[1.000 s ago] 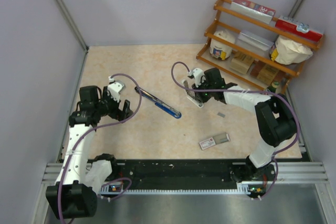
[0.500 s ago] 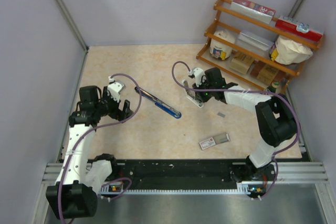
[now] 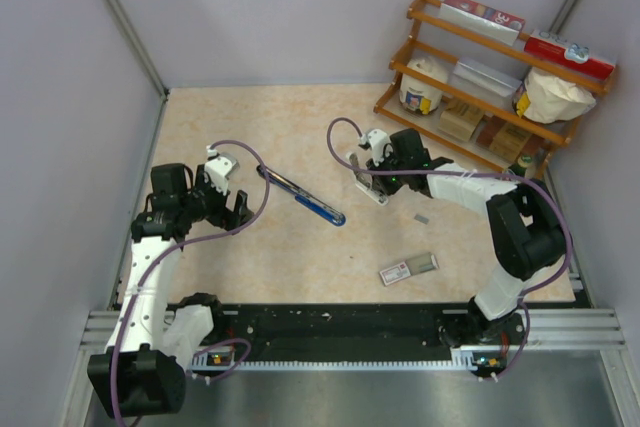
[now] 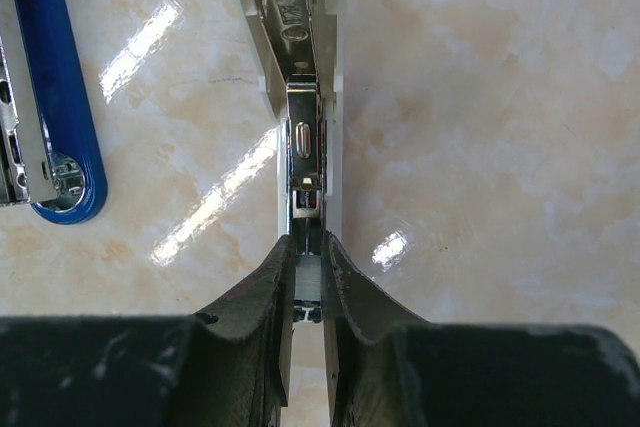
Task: Load the staples into the stapler
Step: Install the staple into the stapler.
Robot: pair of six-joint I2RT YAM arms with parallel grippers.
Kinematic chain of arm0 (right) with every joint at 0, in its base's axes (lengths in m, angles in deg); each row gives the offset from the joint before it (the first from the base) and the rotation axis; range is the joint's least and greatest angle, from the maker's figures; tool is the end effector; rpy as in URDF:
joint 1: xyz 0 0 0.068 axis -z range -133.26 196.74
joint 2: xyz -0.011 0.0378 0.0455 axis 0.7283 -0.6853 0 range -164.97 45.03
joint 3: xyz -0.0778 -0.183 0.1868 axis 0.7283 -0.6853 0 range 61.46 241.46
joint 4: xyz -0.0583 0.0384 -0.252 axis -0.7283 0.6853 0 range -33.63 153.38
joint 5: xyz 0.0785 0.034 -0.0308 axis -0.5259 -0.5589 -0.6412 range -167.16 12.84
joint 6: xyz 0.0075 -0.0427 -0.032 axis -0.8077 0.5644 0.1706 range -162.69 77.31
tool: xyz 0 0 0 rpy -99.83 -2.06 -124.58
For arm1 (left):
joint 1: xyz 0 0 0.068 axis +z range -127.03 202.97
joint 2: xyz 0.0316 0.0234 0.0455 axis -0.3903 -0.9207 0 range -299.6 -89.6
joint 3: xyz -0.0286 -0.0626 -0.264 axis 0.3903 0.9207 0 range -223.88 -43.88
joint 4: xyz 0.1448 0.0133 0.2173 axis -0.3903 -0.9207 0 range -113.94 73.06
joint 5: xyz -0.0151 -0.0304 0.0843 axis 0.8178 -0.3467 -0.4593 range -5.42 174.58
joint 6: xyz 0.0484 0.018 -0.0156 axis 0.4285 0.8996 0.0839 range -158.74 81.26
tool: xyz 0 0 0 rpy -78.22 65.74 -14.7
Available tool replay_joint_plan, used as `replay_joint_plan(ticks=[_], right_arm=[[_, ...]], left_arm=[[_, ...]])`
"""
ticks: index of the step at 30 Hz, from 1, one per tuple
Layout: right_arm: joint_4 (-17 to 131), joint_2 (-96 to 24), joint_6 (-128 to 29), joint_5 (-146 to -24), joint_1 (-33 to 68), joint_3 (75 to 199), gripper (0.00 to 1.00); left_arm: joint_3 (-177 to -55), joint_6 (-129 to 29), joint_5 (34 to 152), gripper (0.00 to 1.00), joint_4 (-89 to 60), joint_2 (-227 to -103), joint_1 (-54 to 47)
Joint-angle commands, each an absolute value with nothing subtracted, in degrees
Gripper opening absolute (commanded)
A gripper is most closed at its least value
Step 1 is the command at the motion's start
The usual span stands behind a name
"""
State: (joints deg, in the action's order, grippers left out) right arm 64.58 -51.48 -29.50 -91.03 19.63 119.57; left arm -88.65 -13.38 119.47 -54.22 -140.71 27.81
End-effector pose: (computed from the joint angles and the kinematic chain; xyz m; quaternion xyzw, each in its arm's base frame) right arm 0.3111 0.1690 0.1918 -0.3596 0.8505 0.1559 0.3507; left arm 0.1802 -0.0053 0.2804 0.2724 0.8419 -0.1682 0.4345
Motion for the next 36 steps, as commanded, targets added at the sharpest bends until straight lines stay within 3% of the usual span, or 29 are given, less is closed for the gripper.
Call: replay_joint_plan(ticks=[1, 36], right_arm=[[64.28, -50.51, -28.45, -92.27, 20.29, 121.23, 0.14], [62.88, -49.36, -28.19, -92.8, 20.29, 120.08, 0.15]], left_arm=[[-88.35, -13.52, 120.61, 0.92, -52.45, -140.05, 28.16], [-88.27, -13.6, 120.7, 0.92, -52.45, -140.31, 28.34]])
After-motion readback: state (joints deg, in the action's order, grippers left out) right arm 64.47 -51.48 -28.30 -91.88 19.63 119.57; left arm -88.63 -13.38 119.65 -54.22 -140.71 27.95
